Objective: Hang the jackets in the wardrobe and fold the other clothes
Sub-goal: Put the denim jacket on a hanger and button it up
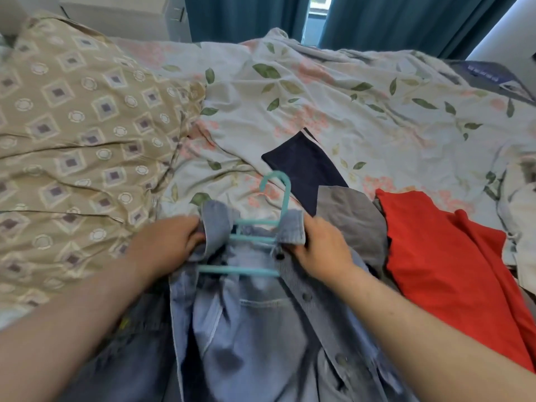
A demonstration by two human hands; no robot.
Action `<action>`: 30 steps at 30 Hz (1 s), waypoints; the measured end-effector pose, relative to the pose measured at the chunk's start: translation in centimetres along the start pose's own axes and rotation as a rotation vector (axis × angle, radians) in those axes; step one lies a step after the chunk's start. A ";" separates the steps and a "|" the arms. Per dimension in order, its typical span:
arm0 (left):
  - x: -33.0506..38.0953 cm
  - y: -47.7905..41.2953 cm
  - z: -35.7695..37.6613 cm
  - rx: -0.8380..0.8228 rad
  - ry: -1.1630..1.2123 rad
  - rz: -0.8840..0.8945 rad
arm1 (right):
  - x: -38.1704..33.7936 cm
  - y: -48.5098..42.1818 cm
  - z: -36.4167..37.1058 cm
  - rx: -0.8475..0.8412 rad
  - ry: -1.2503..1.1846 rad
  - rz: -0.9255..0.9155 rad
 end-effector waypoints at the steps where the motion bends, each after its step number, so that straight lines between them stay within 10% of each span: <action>1: 0.1 -1.7 -1.7 0.048 -0.035 0.019 | 0.1 -1.9 -0.8 0.030 0.007 0.004; 11: -3.7 -7.6 -3.1 0.199 -0.034 -0.183 | 2.5 -9.7 4.9 -0.237 0.004 0.244; 16: 0.0 4.5 1.0 0.401 0.110 -0.200 | 0.7 2.0 2.7 -0.032 -0.011 0.163; 21: 1.1 17.8 9.6 0.183 0.107 -0.395 | 3.6 17.7 0.4 0.115 0.072 0.393; 30: 1.3 21.0 10.1 0.007 0.084 -0.280 | 5.5 25.2 3.0 -0.225 -0.071 0.655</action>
Point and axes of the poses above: each hand's wrist, its own y-axis away from the middle knuckle, its own z-axis out of the palm, x = y × z, the point moved 10 cm from there along -y, towards the middle knuckle, and after that the axes turned 12 degrees about y, right-handed, at the moved point
